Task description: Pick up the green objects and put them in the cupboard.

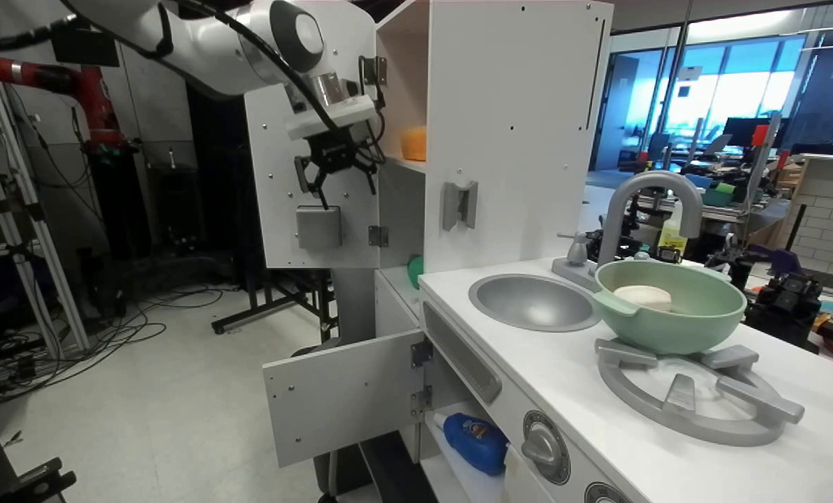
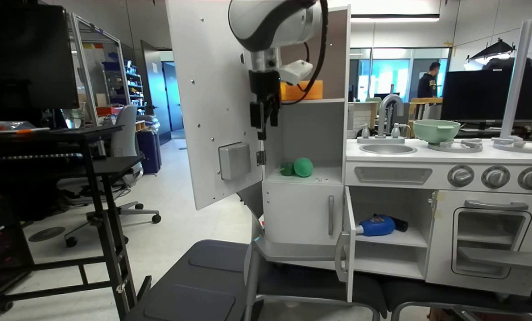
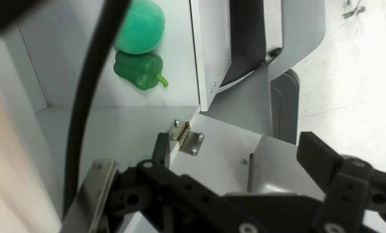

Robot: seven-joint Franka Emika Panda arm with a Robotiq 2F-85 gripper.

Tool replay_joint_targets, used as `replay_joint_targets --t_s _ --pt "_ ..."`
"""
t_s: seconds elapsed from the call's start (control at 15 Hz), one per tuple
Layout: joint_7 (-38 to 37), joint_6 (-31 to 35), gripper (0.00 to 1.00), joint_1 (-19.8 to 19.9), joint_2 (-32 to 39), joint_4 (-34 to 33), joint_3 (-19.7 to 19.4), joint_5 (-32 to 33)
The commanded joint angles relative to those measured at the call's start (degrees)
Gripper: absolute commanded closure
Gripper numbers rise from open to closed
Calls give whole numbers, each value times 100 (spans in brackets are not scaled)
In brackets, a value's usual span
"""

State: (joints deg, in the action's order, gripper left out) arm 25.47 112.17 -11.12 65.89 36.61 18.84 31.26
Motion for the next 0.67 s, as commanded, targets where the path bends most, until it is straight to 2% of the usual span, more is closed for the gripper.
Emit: replay_joint_targets --t_s 0.0,0.4,0.6 --pt "507 -1077 0 246 -930 904 324 -258" --pt "806 -2952 0 295 -2289 2290 637 -311" --pt "804 -3402 0 389 -3059 3179 850 -361"
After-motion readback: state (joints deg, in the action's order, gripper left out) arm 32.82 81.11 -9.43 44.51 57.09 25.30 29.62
